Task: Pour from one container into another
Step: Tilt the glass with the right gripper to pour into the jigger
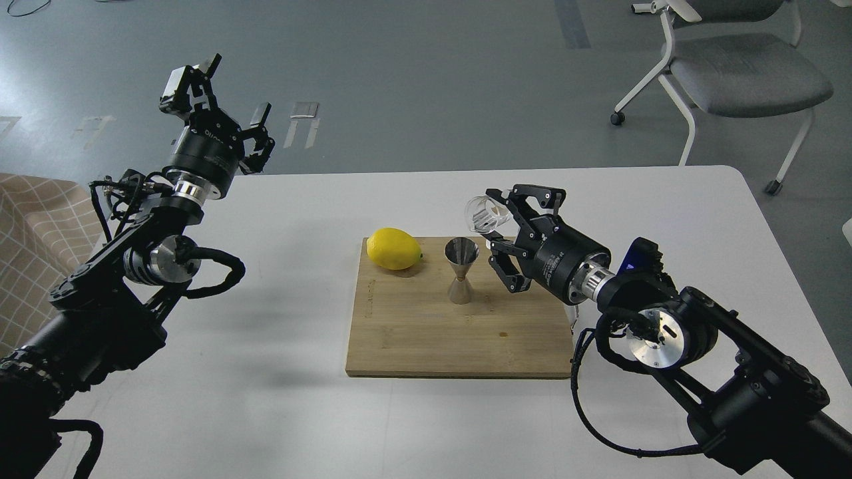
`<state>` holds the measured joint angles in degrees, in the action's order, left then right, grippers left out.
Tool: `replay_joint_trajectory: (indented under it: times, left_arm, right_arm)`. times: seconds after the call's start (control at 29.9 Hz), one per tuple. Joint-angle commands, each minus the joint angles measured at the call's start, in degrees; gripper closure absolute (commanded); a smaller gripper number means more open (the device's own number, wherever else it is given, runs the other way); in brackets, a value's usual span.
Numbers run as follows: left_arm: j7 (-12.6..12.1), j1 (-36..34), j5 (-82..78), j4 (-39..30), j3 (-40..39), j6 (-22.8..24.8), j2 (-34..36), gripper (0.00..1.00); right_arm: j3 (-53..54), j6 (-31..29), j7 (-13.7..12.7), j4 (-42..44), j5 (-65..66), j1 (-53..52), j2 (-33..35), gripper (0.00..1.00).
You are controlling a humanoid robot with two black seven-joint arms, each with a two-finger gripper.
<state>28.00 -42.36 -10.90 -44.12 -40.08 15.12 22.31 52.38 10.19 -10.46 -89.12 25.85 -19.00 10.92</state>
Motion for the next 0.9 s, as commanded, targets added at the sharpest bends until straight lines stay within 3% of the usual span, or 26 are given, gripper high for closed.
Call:
replay_joint_trajectory:
  times: [0.0,0.87]
  left_arm:
    - [0.00,0.00,0.00,0.08,0.00,0.00,-0.07,0.02]
    - [0.00,0.00,0.00,0.00,0.00,0.00,-0.16,0.02]
  right_arm:
    - [0.00,0.01,0.00,0.00,0.78,-0.16,-0.02,0.58]
    - [-1.84,0.01,0.09,0.09,3.50,-0.95,0.06,0.58]
